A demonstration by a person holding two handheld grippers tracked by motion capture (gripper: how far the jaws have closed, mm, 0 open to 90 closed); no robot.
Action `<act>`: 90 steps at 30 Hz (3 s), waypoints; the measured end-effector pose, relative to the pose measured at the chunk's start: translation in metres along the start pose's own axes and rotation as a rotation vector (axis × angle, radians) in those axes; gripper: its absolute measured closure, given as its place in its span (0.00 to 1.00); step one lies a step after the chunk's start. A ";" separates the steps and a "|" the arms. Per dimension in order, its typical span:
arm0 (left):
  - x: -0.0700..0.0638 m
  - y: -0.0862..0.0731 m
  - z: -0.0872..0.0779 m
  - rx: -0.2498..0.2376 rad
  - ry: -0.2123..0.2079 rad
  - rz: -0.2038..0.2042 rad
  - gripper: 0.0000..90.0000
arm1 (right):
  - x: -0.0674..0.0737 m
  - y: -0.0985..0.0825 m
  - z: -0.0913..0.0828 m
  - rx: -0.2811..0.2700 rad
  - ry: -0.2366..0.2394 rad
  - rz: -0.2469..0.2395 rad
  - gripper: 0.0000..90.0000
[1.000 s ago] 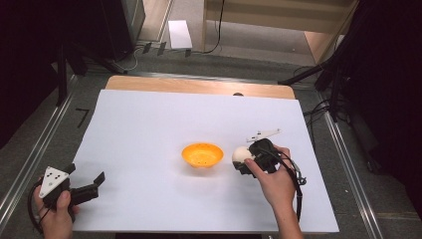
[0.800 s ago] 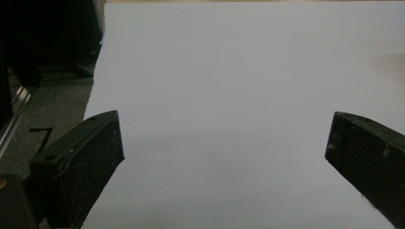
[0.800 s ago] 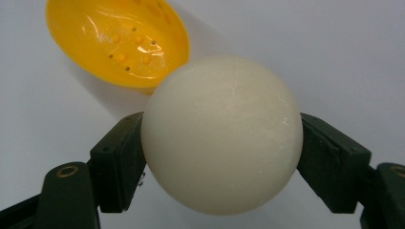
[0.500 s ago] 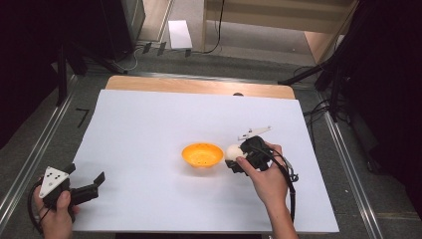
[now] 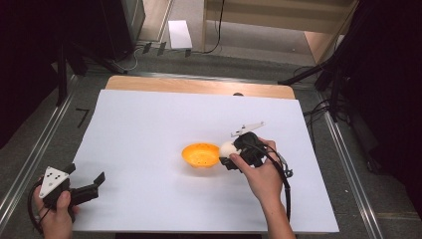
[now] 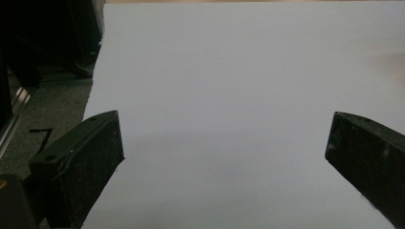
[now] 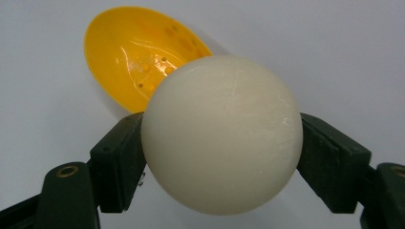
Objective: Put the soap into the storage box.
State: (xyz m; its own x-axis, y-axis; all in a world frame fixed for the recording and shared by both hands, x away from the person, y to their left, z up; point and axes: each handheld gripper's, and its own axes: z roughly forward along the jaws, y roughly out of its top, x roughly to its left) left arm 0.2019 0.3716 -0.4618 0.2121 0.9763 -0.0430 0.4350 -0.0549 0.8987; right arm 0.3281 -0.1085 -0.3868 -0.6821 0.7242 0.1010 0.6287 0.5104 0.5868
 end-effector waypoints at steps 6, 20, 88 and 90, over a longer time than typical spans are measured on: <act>0.000 0.000 0.000 0.002 0.000 0.000 0.00 | 0.003 0.003 0.002 0.002 0.002 -0.009 0.26; 0.000 0.000 0.000 0.000 -0.001 -0.002 0.00 | 0.010 0.014 0.005 0.005 0.006 -0.028 0.26; 0.000 0.000 0.000 0.001 0.000 0.004 0.00 | 0.039 0.040 0.055 0.087 0.018 -0.086 0.26; 0.000 0.000 0.000 0.001 0.001 0.004 0.00 | 0.039 0.040 0.057 0.089 0.017 -0.089 0.26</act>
State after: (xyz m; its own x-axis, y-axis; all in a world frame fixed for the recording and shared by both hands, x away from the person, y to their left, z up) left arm 0.2019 0.3711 -0.4618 0.2135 0.9762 -0.0388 0.4349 -0.0594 0.8985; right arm 0.3478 -0.0330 -0.4048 -0.7429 0.6662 0.0659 0.5951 0.6122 0.5205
